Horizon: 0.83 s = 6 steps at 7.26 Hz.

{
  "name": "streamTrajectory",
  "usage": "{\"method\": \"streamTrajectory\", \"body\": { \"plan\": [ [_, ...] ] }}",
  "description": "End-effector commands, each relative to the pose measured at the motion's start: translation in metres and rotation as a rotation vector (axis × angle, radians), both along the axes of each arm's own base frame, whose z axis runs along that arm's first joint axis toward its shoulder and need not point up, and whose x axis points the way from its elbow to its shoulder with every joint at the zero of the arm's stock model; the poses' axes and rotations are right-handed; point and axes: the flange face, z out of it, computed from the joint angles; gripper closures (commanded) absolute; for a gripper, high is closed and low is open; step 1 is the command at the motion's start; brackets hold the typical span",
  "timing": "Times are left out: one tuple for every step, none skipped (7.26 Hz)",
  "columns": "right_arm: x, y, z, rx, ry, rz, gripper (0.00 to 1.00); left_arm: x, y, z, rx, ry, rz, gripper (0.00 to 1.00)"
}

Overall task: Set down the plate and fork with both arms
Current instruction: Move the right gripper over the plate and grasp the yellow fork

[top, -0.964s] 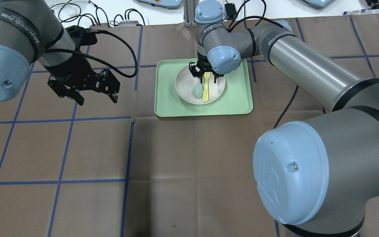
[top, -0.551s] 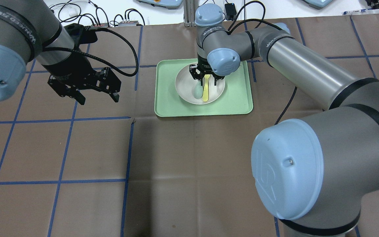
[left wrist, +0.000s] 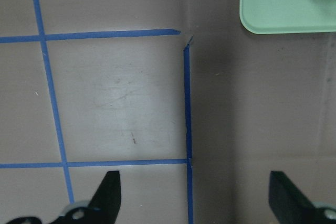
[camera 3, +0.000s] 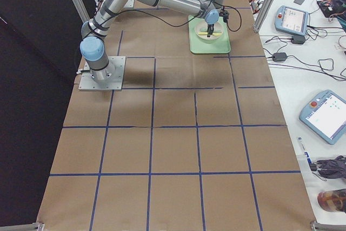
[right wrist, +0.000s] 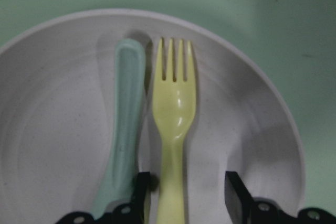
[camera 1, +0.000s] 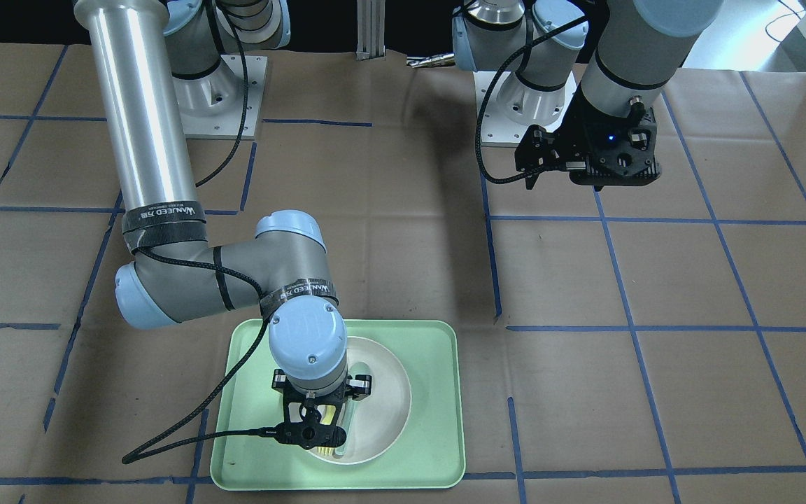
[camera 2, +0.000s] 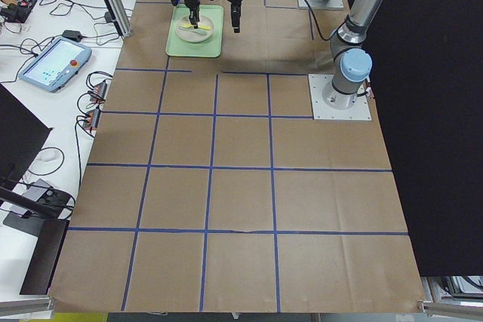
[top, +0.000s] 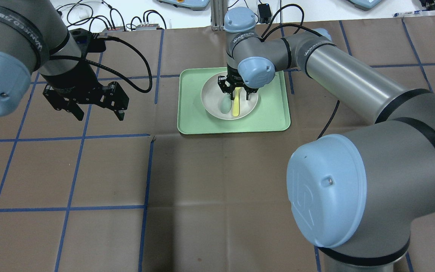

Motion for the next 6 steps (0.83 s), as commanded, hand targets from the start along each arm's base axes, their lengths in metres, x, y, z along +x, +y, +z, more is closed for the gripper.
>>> {"method": "streamTrajectory", "body": {
  "plan": [
    [0.0011,-0.0005,-0.0028,0.003,-0.004,-0.005,0.43,0.0015,0.0001,-0.0026,0.004,-0.018,-0.002,0.00],
    [0.0014,-0.0010,-0.0044,0.005,-0.005,-0.005,0.49,0.0015,0.0008,-0.0032,0.004,-0.018,-0.002,0.00],
    [0.0017,-0.0009,-0.0044,0.006,-0.008,-0.005,0.62,0.0016,0.0012,-0.0025,0.002,-0.019,-0.002,0.00],
    [0.0029,-0.0004,-0.0044,0.006,-0.009,-0.004,0.70,0.0016,0.0014,-0.0032,0.004,-0.019,-0.002,0.00],
    [0.0029,-0.0004,-0.0044,0.006,-0.009,-0.003,0.79,0.0018,0.0019,-0.0025,0.003,-0.021,-0.002,0.00],
    [0.0030,-0.0008,-0.0026,0.003,-0.010,-0.003,0.90,0.0019,0.0019,-0.0025,0.003,-0.022,-0.003,0.00]
  ]
}}
